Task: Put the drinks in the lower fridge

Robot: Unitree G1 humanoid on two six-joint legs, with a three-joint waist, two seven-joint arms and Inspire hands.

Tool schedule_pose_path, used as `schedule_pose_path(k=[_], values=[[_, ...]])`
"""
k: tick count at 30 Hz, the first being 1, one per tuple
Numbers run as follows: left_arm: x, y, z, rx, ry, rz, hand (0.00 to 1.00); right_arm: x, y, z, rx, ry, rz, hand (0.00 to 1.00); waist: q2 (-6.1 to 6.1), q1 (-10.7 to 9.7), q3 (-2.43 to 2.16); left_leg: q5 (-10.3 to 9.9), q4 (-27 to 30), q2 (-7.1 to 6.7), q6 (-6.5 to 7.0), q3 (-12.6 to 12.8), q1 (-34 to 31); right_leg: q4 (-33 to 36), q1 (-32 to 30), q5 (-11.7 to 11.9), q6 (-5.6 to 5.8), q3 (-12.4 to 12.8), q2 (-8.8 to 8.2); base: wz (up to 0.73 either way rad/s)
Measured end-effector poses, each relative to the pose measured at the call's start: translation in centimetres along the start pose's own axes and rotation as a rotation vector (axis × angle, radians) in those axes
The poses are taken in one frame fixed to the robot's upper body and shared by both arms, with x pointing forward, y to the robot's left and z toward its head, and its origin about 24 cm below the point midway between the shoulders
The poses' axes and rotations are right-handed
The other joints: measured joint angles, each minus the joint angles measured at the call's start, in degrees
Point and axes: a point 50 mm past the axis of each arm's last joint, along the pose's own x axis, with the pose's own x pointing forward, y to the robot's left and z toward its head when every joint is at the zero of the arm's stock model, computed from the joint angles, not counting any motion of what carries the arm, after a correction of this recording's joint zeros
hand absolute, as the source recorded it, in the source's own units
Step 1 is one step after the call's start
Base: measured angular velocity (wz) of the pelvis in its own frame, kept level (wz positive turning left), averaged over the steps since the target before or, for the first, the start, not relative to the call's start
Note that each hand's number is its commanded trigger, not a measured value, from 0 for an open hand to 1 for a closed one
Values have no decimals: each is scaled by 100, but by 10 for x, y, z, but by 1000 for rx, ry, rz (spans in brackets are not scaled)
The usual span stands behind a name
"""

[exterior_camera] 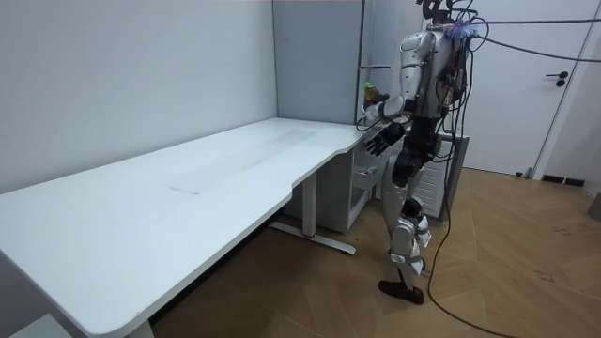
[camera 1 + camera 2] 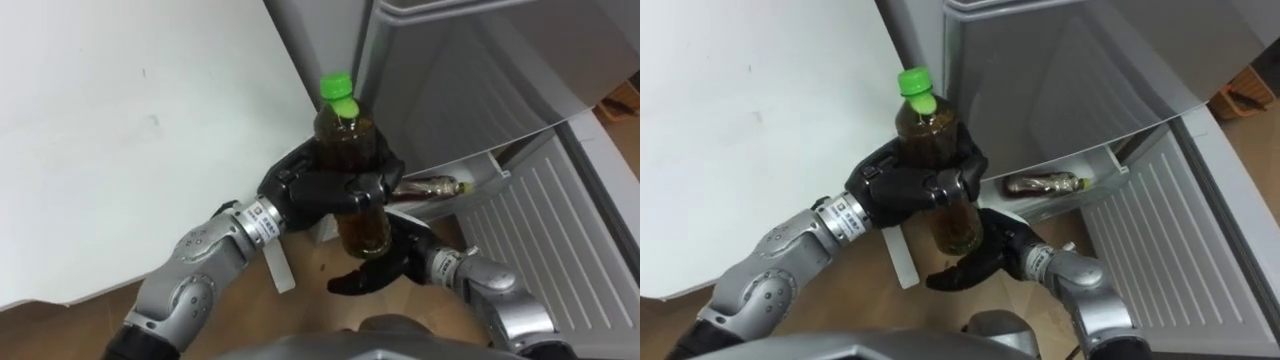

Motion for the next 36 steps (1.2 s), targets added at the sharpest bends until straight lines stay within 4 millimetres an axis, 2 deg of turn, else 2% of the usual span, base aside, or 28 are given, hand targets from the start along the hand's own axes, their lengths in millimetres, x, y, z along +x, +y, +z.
schedule_pose_path(k=[6,16,21,36], values=[[1,8,-3,23,56,5,100,-5,1,8,-5,-29,77,0,-71,7,53,-15,10,2,22,10,-23,26,-24,1,-1,-21,-4,2],[5,14,-9,86,130,17,100,-12,2,16,-60,-27,134,0,-110,5,39,-38,15,-12,60,123,-97,133,-188,-4,18,111,-3,-6],[7,15,-11,115,158,-7,100,-13,4,26,-92,-61,161,0,-163,5,35,-38,16,-12,60,137,-84,133,-182,-2,19,113,-3,-1],[4,16,-13,217,196,-68,100,-24,-2,21,-100,-18,228,0,-165,17,38,-38,14,-5,60,180,-81,114,-182,4,22,129,5,-1]])
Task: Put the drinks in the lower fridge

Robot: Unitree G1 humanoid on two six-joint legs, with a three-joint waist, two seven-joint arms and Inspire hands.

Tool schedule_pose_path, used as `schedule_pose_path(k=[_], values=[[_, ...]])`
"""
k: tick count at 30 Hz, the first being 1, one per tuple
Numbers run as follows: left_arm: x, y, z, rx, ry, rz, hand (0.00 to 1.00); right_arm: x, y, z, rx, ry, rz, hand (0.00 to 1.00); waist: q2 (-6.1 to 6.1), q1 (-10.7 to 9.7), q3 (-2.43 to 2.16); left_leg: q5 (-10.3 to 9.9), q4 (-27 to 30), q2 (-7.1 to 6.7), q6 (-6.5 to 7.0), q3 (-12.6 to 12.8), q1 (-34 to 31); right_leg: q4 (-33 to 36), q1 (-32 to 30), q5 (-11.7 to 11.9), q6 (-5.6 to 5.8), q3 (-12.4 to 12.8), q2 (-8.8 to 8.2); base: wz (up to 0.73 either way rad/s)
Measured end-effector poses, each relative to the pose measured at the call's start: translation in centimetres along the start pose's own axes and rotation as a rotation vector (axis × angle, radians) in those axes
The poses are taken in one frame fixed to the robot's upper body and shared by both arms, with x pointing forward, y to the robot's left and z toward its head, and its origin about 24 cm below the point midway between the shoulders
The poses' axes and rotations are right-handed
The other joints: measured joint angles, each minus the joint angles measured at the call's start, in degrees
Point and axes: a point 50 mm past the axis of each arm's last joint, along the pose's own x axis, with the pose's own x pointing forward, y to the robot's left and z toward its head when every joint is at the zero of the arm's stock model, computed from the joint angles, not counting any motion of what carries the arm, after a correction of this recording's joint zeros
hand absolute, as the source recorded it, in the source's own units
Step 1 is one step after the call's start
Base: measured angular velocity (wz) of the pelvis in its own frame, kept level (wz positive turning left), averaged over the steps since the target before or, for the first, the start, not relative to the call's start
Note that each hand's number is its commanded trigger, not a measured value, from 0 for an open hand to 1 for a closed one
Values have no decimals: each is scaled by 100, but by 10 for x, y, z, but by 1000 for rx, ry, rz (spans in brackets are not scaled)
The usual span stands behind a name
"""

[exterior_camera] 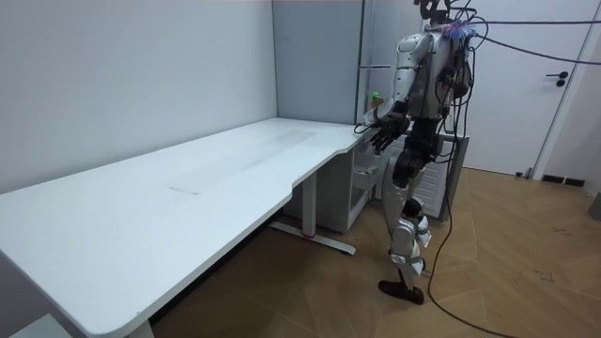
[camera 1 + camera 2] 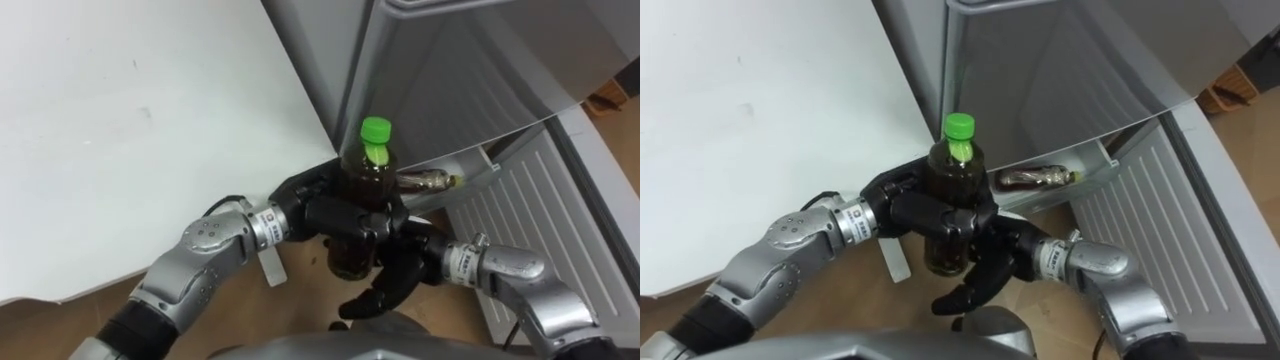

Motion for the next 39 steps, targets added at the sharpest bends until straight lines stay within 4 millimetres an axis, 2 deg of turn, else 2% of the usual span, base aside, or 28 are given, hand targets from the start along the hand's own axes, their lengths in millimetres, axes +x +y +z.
schedule_pose_path(k=[1,2,4,15,30,31,32,33,39], values=[[-1,1,-1,3,-1,-3,100,0,0,0,1,-1,0,16,1,9,0,0,-1,1,0,11,6,1,-1,3,-1,-1,1,-4],[-1,1,-1,8,-4,-2,100,0,0,0,11,-8,0,58,1,13,1,0,-2,4,0,31,7,-1,-3,7,-1,3,4,-3],[-2,2,-1,14,-1,-3,100,0,1,-1,22,-14,1,100,1,12,1,0,-3,5,0,31,6,1,-7,8,-2,0,4,0],[-3,3,-6,9,-6,-34,100,0,5,-6,94,-32,-6,100,16,163,26,-6,-6,0,11,67,-29,94,-124,8,-1,-2,-11,-1],[2,1,-10,19,15,-56,100,14,13,-20,205,-27,-8,100,83,159,47,-10,7,0,17,59,-109,86,-168,7,1,-13,-18,0],[2,1,-10,20,15,-57,75,14,13,-20,206,-28,-7,100,91,156,51,-10,6,0,17,58,-109,88,-168,6,1,-14,-20,0],[3,0,-10,22,16,-60,55,15,13,-21,209,-27,-7,100,103,156,54,-10,5,-3,17,58,-109,89,-168,3,5,-14,-23,0],[3,0,-10,23,18,-62,0,15,14,-21,210,-25,-5,100,107,158,54,-10,5,-7,17,54,-110,89,-169,-1,10,-16,-27,0],[3,0,-10,23,16,-66,0,15,14,-23,233,-30,-6,100,104,158,52,-10,5,-12,17,49,-110,86,-170,-7,17,-14,-26,0]])
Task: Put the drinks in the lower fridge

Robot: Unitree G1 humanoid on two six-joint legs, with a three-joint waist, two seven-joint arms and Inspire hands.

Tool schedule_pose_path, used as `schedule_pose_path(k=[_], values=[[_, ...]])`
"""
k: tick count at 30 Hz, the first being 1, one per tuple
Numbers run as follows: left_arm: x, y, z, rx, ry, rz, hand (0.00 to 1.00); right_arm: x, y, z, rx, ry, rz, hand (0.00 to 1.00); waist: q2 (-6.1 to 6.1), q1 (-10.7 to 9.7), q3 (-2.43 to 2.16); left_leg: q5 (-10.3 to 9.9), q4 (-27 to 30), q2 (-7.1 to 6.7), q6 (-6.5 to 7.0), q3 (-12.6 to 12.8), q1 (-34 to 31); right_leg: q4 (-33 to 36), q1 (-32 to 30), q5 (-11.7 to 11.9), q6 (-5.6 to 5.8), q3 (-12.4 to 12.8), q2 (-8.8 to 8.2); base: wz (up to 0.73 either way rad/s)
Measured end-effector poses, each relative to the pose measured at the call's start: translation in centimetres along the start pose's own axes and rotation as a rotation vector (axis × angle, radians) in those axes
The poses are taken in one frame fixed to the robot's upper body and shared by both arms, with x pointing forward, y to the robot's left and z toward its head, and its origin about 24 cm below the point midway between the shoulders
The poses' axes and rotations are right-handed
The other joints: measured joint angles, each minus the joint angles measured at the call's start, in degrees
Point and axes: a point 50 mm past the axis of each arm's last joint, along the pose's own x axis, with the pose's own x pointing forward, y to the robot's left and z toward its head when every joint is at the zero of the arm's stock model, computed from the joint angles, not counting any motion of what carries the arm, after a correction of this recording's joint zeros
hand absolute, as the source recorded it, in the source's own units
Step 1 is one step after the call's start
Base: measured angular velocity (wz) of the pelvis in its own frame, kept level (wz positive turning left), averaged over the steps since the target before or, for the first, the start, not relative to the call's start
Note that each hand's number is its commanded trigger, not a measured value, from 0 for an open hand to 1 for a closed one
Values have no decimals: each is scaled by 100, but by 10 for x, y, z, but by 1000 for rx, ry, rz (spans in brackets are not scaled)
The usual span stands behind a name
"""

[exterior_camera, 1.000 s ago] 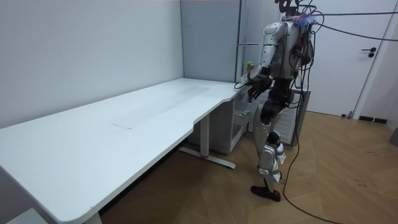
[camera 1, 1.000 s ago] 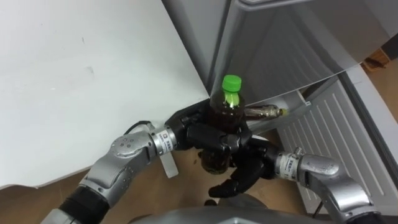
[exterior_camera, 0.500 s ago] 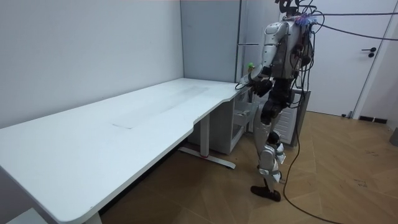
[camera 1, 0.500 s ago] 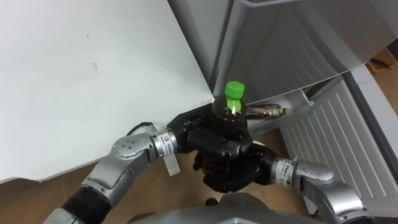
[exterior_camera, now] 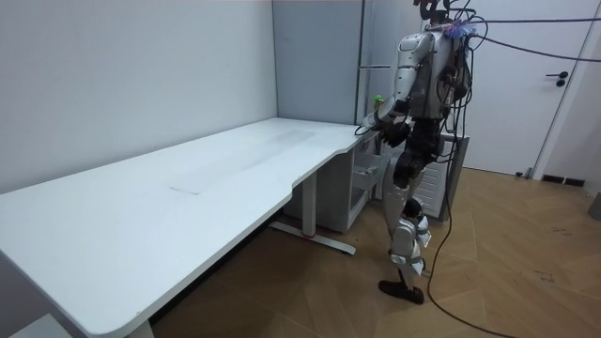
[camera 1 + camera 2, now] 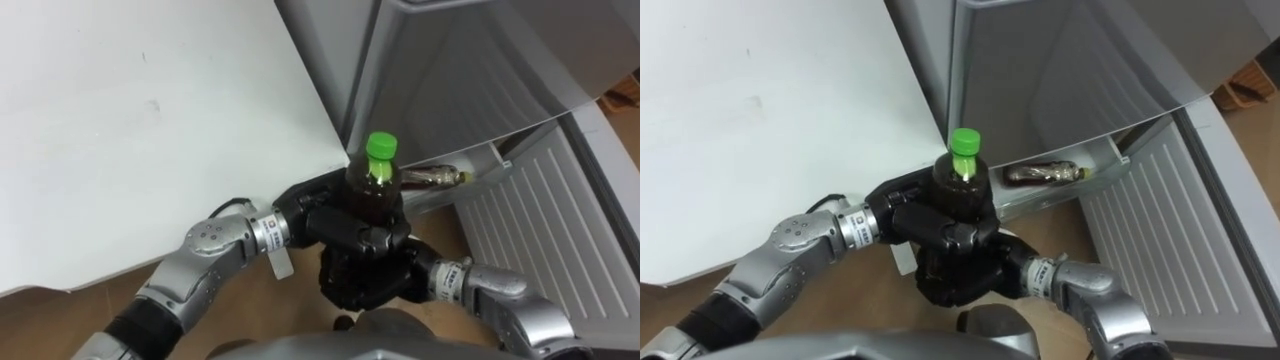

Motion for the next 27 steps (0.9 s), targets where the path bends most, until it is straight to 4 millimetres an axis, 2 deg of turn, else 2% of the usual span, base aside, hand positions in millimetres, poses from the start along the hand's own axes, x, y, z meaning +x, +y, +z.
schedule_pose_path(k=[10,14,21,25,27], values=[[0,0,4,14,-12,3,0,1,1,-1,79,-52,9,100,-4,-8,-16,0,3,1,0,-2,-5,3,-5,2,-2,1,0,0],[-1,1,9,29,-28,5,0,1,1,3,99,-95,16,100,7,-1,-40,0,4,1,0,-12,0,10,-2,3,-4,8,3,0],[-4,3,12,38,-31,17,0,0,-1,6,145,-146,-2,100,16,9,-42,0,-1,10,0,-39,101,7,106,6,-9,3,12,0],[-8,2,32,110,-84,13,0,-4,-6,7,181,-187,-28,100,39,19,-50,-1,-19,10,1,-64,103,2,114,7,-10,-18,12,3],[-8,0,44,150,-126,17,0,-10,-10,7,179,-190,-53,100,103,122,-88,-2,-43,10,2,-54,124,2,117,10,-14,-7,20,0]])
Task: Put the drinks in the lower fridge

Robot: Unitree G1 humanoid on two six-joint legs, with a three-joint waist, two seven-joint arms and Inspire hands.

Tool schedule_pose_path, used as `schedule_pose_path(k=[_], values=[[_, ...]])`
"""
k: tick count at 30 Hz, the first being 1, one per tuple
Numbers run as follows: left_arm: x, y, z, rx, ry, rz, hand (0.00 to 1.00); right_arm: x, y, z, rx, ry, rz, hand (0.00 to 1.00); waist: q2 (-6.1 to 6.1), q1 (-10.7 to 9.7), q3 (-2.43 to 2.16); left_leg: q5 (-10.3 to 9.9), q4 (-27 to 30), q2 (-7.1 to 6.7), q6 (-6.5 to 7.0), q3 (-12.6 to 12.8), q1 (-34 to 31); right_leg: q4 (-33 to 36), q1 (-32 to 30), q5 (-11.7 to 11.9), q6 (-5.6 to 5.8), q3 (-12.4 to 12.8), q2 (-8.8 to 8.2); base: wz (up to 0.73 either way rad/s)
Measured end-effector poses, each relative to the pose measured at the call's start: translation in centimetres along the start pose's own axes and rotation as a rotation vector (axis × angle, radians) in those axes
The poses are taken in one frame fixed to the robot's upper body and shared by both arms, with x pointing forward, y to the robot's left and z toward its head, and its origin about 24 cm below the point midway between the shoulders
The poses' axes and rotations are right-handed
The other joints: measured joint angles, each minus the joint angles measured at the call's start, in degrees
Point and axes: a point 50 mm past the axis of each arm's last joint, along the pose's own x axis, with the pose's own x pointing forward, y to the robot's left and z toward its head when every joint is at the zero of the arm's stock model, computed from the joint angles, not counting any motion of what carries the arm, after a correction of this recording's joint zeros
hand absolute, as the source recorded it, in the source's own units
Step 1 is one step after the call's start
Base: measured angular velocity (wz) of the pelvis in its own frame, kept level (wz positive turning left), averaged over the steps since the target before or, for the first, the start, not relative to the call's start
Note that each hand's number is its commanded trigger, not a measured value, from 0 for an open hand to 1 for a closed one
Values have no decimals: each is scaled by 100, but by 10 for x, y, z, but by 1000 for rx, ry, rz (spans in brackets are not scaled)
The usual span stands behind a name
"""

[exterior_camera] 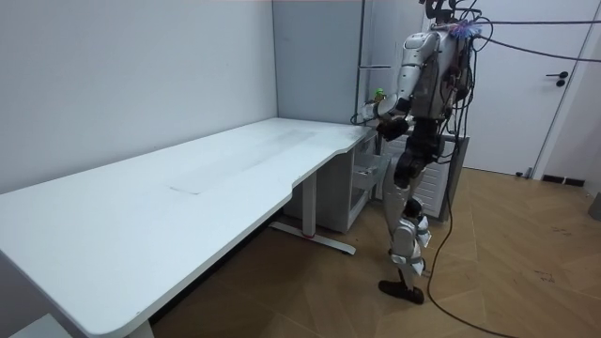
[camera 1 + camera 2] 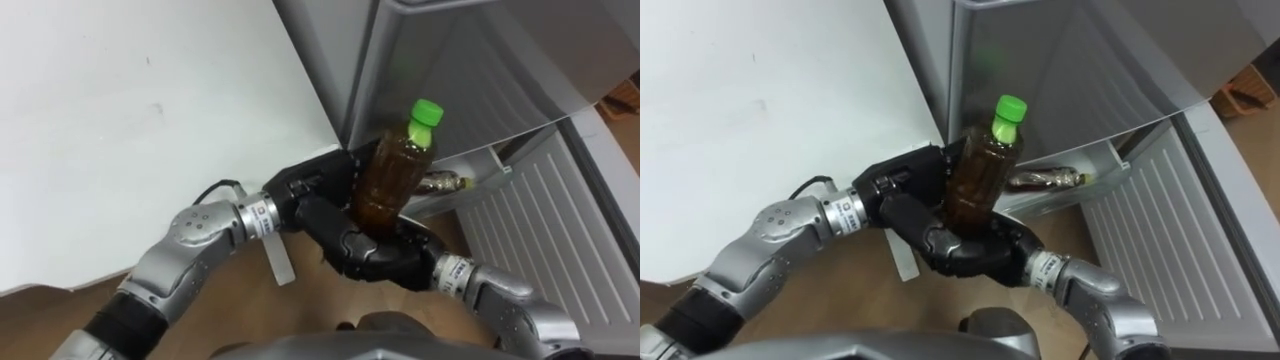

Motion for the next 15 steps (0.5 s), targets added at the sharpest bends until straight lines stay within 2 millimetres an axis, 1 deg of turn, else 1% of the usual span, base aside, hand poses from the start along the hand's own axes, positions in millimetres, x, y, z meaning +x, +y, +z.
schedule_pose_path(k=[1,3,7,9,12,14,15], values=[[0,0,2,13,-5,4,0,-1,-1,0,2,-4,-7,100,12,11,-7,0,2,2,0,-1,2,0,1,1,-1,0,2,0],[0,1,12,65,-26,12,0,-4,-4,1,-2,-15,-27,100,60,33,-4,0,18,7,0,-51,-9,-16,31,3,-5,-33,3,8],[1,-3,27,116,-72,7,0,-6,-8,-5,6,-13,-49,100,71,44,7,1,38,13,-2,-80,-19,-70,77,6,-9,-67,-6,9],[0,-6,41,162,-117,1,0,-8,-9,-7,9,-8,-65,100,70,73,7,1,41,10,-2,-86,-23,-93,83,6,-8,-65,-5,0],[1,-13,56,201,-175,-7,0,-10,-9,-9,9,-15,-86,100,69,97,7,1,41,5,-2,-101,-21,-103,88,5,-7,-88,-8,0],[-2,-18,75,249,-244,-15,0,-14,-9,-15,14,-20,-105,100,66,174,10,1,34,12,-2,-113,-16,-131,105,5,-7,-116,-6,4],[-5,-18,86,281,-297,-4,0,-17,-9,-19,21,-21,-117,100,67,175,10,1,34,12,-2,-168,-6,-173,158,8,-9,-142,-3,13]])
